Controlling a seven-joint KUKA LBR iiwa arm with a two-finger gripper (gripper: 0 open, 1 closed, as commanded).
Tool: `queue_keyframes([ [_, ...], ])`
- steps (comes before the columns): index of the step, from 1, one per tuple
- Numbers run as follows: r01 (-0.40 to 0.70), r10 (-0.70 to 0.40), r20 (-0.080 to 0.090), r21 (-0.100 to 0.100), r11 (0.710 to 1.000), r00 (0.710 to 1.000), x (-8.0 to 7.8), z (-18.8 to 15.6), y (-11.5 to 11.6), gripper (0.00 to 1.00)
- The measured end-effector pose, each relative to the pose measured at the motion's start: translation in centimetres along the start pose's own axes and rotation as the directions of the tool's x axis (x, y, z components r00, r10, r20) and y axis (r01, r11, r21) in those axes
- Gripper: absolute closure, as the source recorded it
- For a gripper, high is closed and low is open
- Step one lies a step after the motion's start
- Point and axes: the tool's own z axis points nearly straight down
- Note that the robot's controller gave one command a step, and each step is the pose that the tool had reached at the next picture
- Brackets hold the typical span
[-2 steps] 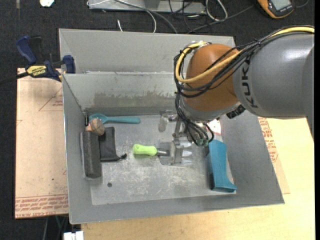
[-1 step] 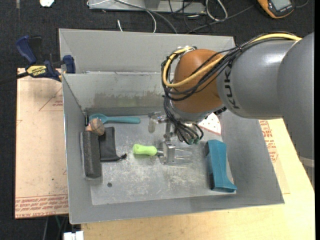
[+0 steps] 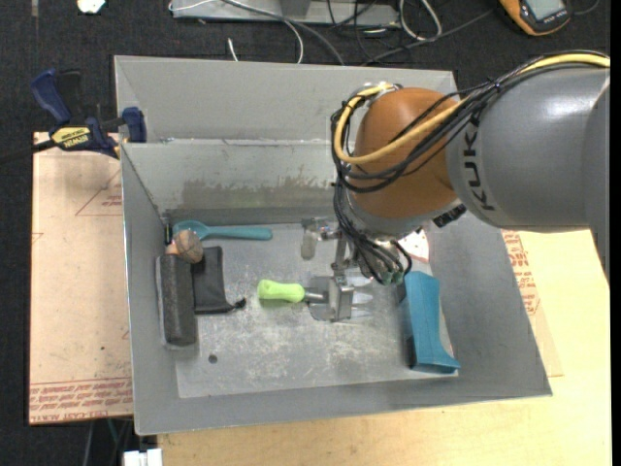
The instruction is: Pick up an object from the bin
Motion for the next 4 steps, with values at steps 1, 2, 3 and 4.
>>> queue_keyframes([
  [1,-0.003,0.003,0.006,0.0,1.0,1.0,0.0,-1.4,0.0,0.0],
  [2,-0.001,0.001,0.006,-0.001,1.0,1.0,-0.4,4.5,-2.0,0.0],
  [3,0.077,-0.077,0.013,-0.001,0.997,0.997,-0.8,7.6,-1.9,0.0],
  [4,0.048,-0.048,0.007,-0.002,0.999,0.999,-1.5,9.0,-2.2,1.0],
])
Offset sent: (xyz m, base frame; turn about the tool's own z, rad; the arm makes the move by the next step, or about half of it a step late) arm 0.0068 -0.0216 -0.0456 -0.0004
